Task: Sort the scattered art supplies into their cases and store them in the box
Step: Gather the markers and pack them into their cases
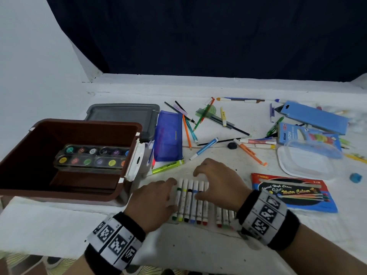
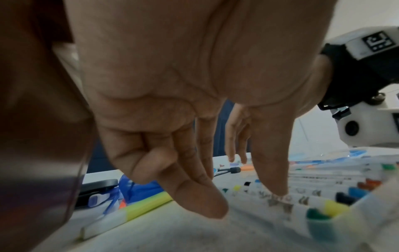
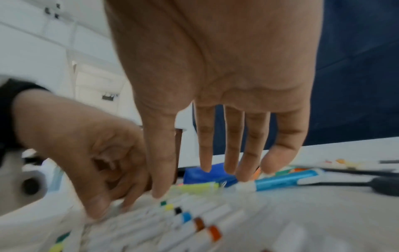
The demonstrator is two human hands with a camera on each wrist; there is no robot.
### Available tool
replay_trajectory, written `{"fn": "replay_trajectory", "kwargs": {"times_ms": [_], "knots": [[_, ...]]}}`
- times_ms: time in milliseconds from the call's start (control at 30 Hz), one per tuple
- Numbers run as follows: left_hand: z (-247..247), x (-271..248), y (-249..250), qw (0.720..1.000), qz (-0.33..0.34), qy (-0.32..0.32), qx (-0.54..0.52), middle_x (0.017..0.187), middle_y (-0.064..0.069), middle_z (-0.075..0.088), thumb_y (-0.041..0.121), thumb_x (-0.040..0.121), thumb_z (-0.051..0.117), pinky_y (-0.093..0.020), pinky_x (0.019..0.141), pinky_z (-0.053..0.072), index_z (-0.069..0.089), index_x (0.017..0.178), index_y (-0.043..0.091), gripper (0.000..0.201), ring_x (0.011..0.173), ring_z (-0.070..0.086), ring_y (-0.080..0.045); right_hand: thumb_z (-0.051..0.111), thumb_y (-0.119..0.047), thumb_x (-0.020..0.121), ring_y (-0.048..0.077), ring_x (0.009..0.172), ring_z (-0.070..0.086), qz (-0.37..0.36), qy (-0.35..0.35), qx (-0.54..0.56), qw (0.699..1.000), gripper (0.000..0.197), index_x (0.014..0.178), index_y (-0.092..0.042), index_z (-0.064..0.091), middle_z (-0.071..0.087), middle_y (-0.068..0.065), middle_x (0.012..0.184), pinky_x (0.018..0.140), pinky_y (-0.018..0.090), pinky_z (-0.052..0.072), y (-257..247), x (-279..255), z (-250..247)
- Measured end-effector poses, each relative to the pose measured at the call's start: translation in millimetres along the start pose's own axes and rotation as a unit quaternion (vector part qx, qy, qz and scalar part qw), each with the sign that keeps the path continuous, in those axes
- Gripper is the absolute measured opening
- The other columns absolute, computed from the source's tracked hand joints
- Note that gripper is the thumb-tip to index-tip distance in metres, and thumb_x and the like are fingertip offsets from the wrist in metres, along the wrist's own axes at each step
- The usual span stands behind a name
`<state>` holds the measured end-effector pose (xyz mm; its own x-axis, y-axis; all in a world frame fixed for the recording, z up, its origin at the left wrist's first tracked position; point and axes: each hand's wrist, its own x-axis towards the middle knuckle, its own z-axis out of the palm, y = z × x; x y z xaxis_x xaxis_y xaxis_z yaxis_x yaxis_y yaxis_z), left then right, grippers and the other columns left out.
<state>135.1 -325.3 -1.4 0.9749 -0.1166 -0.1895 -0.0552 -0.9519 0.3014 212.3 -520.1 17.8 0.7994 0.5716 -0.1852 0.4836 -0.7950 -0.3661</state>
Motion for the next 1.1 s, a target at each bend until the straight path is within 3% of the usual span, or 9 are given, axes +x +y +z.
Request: {"fn": "replay_trajectory", "kwargs": {"times_ms": [67, 200, 367, 600, 700, 833, 933, 1000, 1100], "knots": [[3, -10, -1, 1.0, -0.009, 0.007, 0.007, 0.112, 0.014, 0.059, 0.054, 0.091, 0.056, -0.028, 0.084, 0.048, 0.041, 0.134, 0.036, 0.049, 0.102, 0.058, -0.009, 0.075, -0.049, 0.078, 0.011, 0.109, 0.047, 0.023, 0.0, -0.023, 0.999, 0.053, 0.124, -0.033, 0.054, 0.051, -0.01, 0.119, 0.089, 0.031, 0.042, 17, -13, -12], [10, -17, -4, 0.999, -0.037, -0.014, 0.005, 0.106, 0.012, 0.058, 0.058, 0.092, 0.052, -0.027, 0.084, 0.046, 0.052, 0.122, 0.033, 0.039, 0.101, 0.057, -0.01, 0.072, -0.053, 0.079, 0.013, 0.119, 0.043, 0.075, -0.04, -0.1, 0.991, 0.058, 0.129, -0.037, 0.049, 0.05, -0.012, 0.128, 0.095, 0.038, 0.036, 49, -31, -23], [10, -11, -2, 0.998, -0.041, -0.026, -0.043, 0.09, 0.009, 0.061, 0.045, 0.092, 0.059, -0.03, 0.076, 0.047, 0.056, 0.096, 0.026, 0.019, 0.089, 0.058, -0.012, 0.074, -0.05, 0.079, 0.014, 0.122, 0.044, 0.07, -0.063, -0.115, 0.989, 0.062, 0.133, -0.037, 0.048, 0.046, -0.01, 0.132, 0.099, 0.041, 0.037, 58, -31, -18], [9, -15, -3, 0.986, -0.043, 0.017, -0.158, 0.07, 0.007, 0.061, 0.038, 0.089, 0.068, -0.024, 0.061, 0.044, 0.051, 0.086, 0.026, 0.021, 0.067, 0.057, -0.006, 0.08, -0.051, 0.072, 0.018, 0.124, 0.043, 0.085, -0.081, -0.093, 0.989, 0.083, 0.142, -0.04, 0.037, 0.044, -0.005, 0.134, 0.101, 0.045, 0.038, 66, -25, -19], [4, -19, 0, 0.97, -0.03, 0.057, -0.235, 0.072, 0.008, 0.066, 0.028, 0.084, 0.075, -0.028, 0.065, 0.048, 0.052, 0.086, 0.029, 0.023, 0.069, 0.063, -0.007, 0.081, -0.05, 0.071, 0.018, 0.125, 0.043, 0.084, -0.095, -0.079, 0.989, 0.08, 0.139, -0.04, 0.04, 0.049, -0.007, 0.133, 0.103, 0.045, 0.037, 69, -23, -18], [-9, -19, 19, 0.95, 0.013, 0.117, -0.288, 0.079, 0.013, 0.063, 0.025, 0.086, 0.073, -0.023, 0.063, 0.049, 0.056, 0.1, 0.034, 0.024, 0.073, 0.066, -0.007, 0.076, -0.059, 0.072, 0.016, 0.127, 0.043, 0.081, -0.087, -0.074, 0.99, 0.078, 0.139, -0.039, 0.04, 0.05, -0.011, 0.133, 0.102, 0.044, 0.034, 69, -21, -18], [-22, -9, 34, 0.947, 0.061, 0.181, -0.257, 0.087, 0.013, 0.057, 0.022, 0.09, 0.069, -0.024, 0.068, 0.051, 0.056, 0.108, 0.038, 0.027, 0.081, 0.064, -0.007, 0.06, -0.072, 0.079, 0.017, 0.124, 0.048, 0.077, -0.068, -0.113, 0.988, 0.075, 0.142, -0.035, 0.041, 0.053, -0.008, 0.132, 0.101, 0.046, 0.035, 58, -20, -15], [-31, 2, 40, 0.951, 0.089, 0.208, -0.21, 0.093, 0.013, 0.055, 0.015, 0.089, 0.069, -0.028, 0.073, 0.051, 0.057, 0.11, 0.037, 0.033, 0.083, 0.061, -0.007, 0.052, -0.071, 0.086, 0.018, 0.117, 0.052, 0.082, -0.058, -0.128, 0.987, 0.067, 0.138, -0.03, 0.047, 0.056, -0.005, 0.125, 0.099, 0.044, 0.037, 49, -20, -10], [-40, 15, 42, 0.953, 0.103, 0.197, -0.204, 0.093, 0.01, 0.059, 0.006, 0.083, 0.071, -0.032, 0.081, 0.051, 0.059, 0.111, 0.032, 0.04, 0.088, 0.06, -0.007, 0.046, -0.065, 0.093, 0.019, 0.111, 0.054, 0.089, -0.051, -0.13, 0.986, 0.054, 0.129, -0.025, 0.054, 0.058, -0.002, 0.119, 0.094, 0.041, 0.04, 41, -22, -6]]}}
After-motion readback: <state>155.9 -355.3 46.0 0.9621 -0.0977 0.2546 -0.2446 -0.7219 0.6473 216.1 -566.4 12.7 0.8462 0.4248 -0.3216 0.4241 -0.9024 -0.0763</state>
